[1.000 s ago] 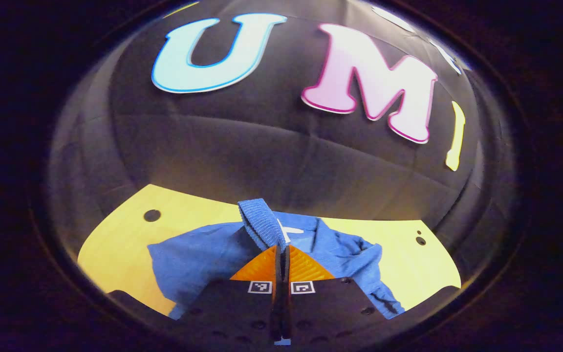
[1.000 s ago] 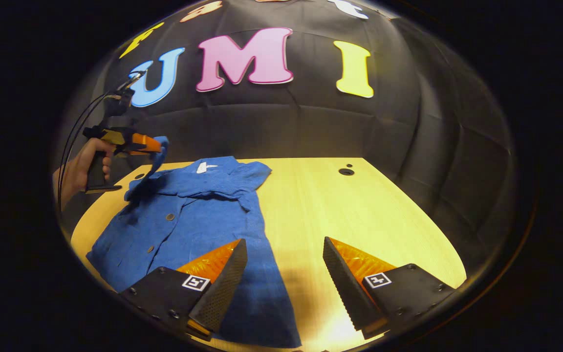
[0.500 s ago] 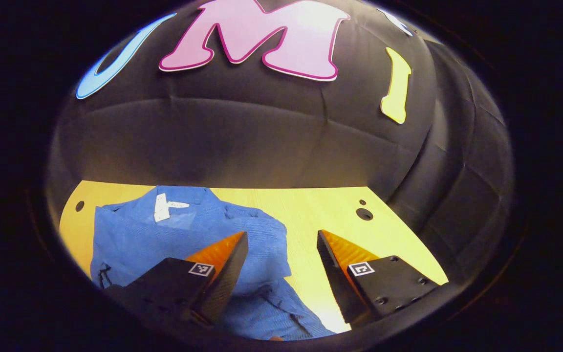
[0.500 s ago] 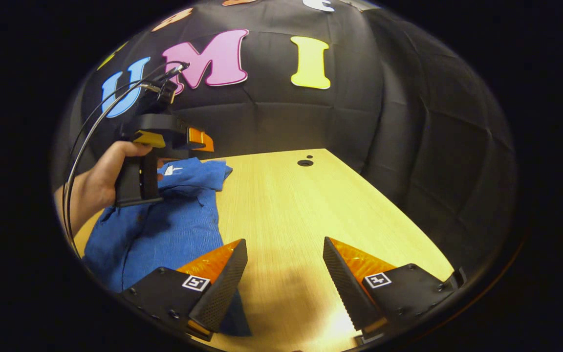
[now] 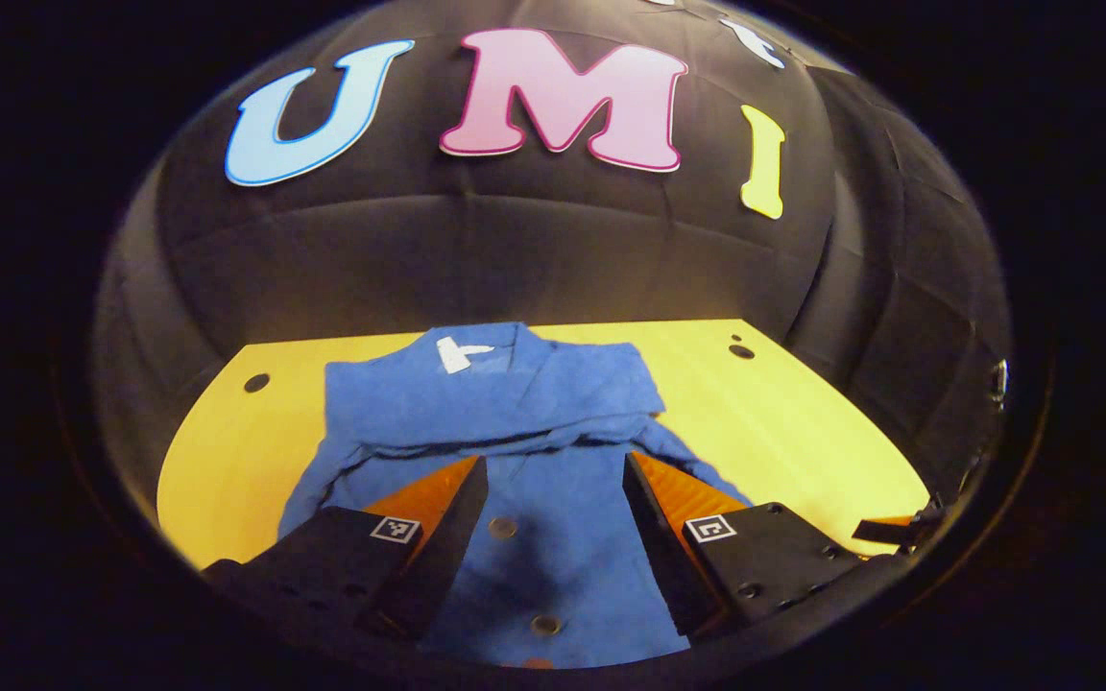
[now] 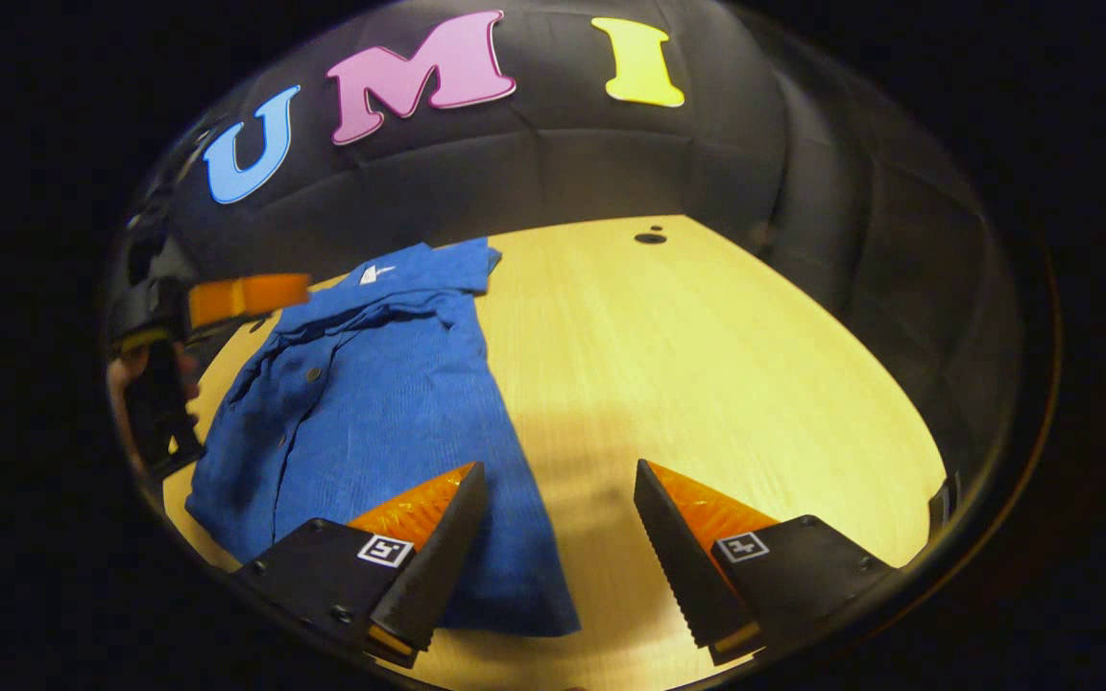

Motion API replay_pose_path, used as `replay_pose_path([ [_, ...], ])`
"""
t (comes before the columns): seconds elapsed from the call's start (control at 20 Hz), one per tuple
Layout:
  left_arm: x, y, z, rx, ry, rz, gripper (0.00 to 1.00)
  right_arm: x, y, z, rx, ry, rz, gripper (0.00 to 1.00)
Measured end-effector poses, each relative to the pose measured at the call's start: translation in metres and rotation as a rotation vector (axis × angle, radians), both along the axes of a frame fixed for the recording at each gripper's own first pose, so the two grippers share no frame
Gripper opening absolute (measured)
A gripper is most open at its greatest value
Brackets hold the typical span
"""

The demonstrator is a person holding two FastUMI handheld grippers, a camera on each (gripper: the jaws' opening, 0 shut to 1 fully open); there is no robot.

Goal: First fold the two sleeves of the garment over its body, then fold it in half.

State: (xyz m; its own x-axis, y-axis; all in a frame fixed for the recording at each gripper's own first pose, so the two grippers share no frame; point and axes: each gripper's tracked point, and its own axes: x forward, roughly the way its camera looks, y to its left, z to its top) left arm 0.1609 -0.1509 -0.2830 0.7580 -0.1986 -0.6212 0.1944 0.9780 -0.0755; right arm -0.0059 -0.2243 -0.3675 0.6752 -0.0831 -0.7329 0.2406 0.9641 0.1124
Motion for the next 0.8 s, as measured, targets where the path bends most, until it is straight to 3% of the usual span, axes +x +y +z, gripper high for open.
replay_pose_path([
  [0.2,-0.103,0.126,-0.044,0.204,0.210,0.119,0.83,-0.020,0.004,-0.021,-0.013,0.123,0.009,0.99],
  [0.3,-0.137,0.174,-0.053,0.288,0.264,0.178,0.83,-0.016,0.002,-0.017,-0.024,0.119,0.002,1.00],
  [0.55,-0.180,0.178,-0.077,0.183,0.378,0.208,0.83,-0.041,0.022,-0.020,-0.011,0.205,0.027,0.99],
  [0.8,-0.188,0.173,-0.086,0.138,0.386,0.224,0.83,-0.054,0.034,-0.023,-0.065,0.260,0.080,0.98],
])
